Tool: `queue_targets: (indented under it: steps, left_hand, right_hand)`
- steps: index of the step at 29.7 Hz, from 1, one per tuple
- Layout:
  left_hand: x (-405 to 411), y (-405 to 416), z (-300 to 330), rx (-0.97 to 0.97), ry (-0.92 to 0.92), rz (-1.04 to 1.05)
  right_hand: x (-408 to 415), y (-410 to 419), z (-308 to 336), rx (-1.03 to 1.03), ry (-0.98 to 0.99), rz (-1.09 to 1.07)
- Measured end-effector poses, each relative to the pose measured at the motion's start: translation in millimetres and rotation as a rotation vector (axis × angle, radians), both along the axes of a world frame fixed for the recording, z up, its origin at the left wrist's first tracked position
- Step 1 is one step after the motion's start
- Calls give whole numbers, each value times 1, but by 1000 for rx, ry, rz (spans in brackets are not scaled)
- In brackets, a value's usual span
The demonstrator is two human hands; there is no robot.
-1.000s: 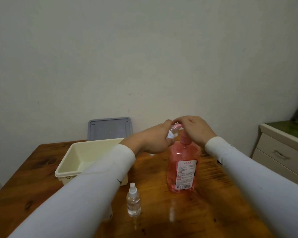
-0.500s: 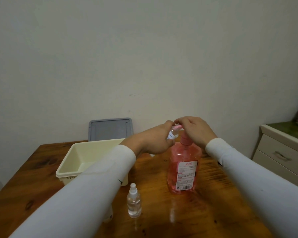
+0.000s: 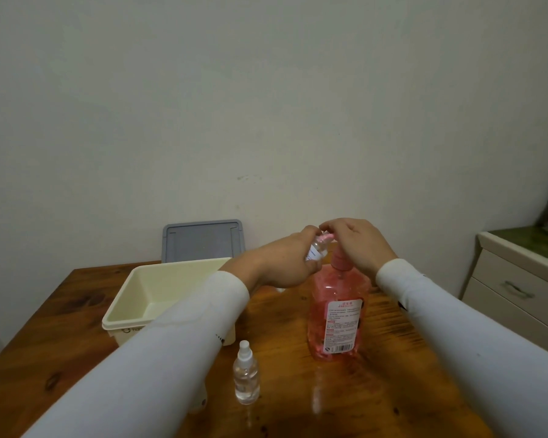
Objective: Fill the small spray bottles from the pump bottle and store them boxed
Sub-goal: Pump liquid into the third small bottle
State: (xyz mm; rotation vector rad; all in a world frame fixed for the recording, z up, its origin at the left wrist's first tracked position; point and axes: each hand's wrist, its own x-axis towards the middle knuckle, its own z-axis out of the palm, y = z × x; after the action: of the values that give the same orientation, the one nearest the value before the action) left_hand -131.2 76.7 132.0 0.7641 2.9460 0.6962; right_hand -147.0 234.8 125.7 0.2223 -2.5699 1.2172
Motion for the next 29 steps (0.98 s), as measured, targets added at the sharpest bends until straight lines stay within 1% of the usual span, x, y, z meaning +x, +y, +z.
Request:
queue_targets:
  steps: [8, 12, 17, 22, 27, 29]
  left_hand:
    - [-3, 0, -12, 0, -31, 9]
    - [-3, 1, -10, -4, -31, 11]
    - [-1, -1, 1, -9, 9, -4]
    - [-3, -1, -9, 16, -22, -2]
    - [-4, -1, -10, -8, -27, 1]
    - [-3, -1, -6, -12, -13, -4]
  right_hand:
    - [-2, 1, -10, 25, -24, 16]
    - [0, 1, -7, 86, -21, 20]
    - [0, 1, 1, 3, 1, 13]
    - [0, 0, -6, 28, 6, 28]
    - [1, 1, -8, 64, -21, 16]
    - [1, 0, -5, 23, -15, 7]
